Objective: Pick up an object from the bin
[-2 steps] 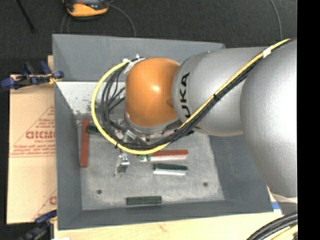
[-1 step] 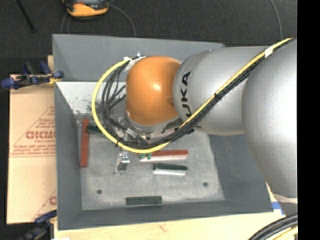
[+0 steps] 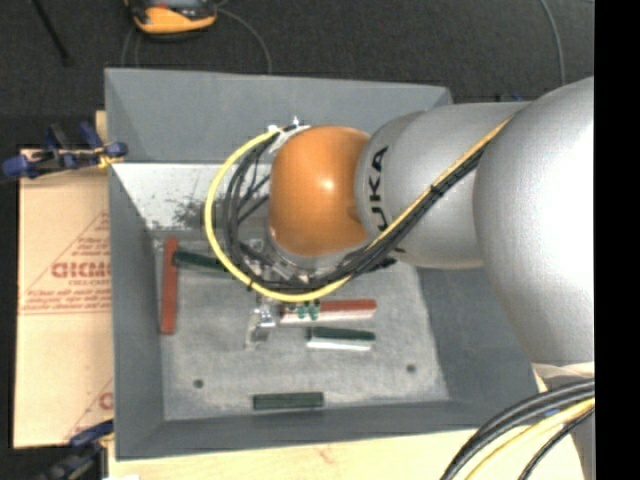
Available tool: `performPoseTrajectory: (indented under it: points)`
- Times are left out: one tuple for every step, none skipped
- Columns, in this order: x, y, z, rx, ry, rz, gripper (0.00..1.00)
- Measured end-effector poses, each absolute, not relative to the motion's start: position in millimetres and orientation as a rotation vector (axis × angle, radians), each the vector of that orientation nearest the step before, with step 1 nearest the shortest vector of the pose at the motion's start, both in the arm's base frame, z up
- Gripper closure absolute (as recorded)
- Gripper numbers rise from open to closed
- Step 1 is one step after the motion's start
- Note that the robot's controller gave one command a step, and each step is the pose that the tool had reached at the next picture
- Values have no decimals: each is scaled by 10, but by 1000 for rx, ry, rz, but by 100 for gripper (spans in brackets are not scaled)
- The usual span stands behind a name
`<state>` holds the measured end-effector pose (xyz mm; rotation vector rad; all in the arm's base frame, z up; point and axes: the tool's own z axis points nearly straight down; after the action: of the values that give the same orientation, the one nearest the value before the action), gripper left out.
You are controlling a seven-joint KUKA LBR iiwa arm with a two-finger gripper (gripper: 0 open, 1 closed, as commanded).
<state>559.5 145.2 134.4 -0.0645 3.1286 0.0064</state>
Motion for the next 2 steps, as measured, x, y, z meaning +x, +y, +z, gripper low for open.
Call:
performPoseTrajectory:
  points:
    - [5656, 1174, 957, -30, 3143, -4, 0]
    - [5836, 920, 1005, -137, 3135, 1, 0]
